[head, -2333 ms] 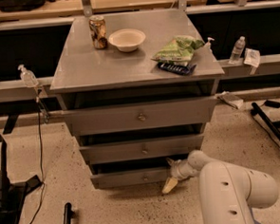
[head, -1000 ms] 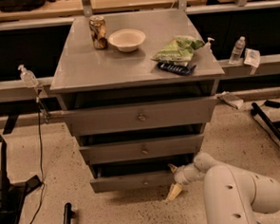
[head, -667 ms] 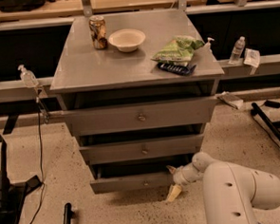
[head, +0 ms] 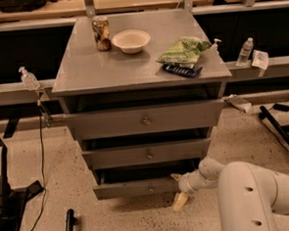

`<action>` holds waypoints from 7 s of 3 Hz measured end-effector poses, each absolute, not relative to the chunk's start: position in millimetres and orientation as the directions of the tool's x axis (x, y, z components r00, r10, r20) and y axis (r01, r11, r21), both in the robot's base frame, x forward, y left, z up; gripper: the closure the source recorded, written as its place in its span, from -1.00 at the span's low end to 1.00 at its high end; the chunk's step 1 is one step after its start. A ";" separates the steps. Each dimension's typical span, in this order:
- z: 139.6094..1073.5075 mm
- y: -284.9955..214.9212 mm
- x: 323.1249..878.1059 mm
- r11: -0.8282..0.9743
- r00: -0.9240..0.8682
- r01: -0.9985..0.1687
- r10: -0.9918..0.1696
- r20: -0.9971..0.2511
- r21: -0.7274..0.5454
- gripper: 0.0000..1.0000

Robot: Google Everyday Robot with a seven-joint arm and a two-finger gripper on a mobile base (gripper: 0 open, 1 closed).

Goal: Open bottom drawer

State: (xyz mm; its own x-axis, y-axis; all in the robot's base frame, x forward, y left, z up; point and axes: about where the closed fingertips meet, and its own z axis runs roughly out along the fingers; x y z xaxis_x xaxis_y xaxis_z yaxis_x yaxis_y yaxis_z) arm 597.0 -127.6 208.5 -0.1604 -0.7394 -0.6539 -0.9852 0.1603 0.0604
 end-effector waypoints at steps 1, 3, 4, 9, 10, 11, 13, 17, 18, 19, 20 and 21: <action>210.7 -133.7 582.9 0.195 -0.185 -0.979 -0.708 -0.682 0.064 -1.00; 218.5 -138.6 601.8 0.203 -0.117 -0.978 -0.743 -0.659 -0.055 -1.00; 218.3 -149.8 630.8 0.192 -0.078 -0.973 -0.801 -0.594 -0.131 -1.00; 164.3 -187.1 650.9 0.248 -0.164 -0.966 -0.799 -0.579 -0.069 0.02; 170.3 -187.1 650.9 0.248 -0.164 -0.966 -0.799 -0.579 -0.069 -0.02; 170.4 -187.1 650.9 0.248 -0.164 -0.966 -0.799 -0.579 -0.069 -0.18; 173.9 -184.8 646.0 0.242 -0.163 -0.969 -0.795 -0.585 -0.059 -0.51; 193.9 -154.1 569.7 0.139 -0.180 -0.984 -0.716 -0.675 0.115 -0.64; 194.4 -154.1 569.7 0.139 -0.180 -0.984 -0.716 -0.675 0.115 -0.62; 194.4 -154.0 569.6 0.139 -0.180 -0.984 -0.716 -0.675 0.115 -0.52; 194.4 -154.0 569.5 0.139 -0.180 -0.984 -0.716 -0.675 0.115 -0.21; 194.5 -154.0 569.5 0.139 -0.180 -0.984 -0.716 -0.675 0.115 -0.20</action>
Offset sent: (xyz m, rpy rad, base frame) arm -0.0071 -0.0198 0.0100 0.0203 -0.0935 -0.0758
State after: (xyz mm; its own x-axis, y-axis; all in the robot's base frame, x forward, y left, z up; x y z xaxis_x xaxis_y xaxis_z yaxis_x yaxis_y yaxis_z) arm 569.5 -154.0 194.5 -0.1801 -0.7158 -0.6746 -0.9836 0.1387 0.1154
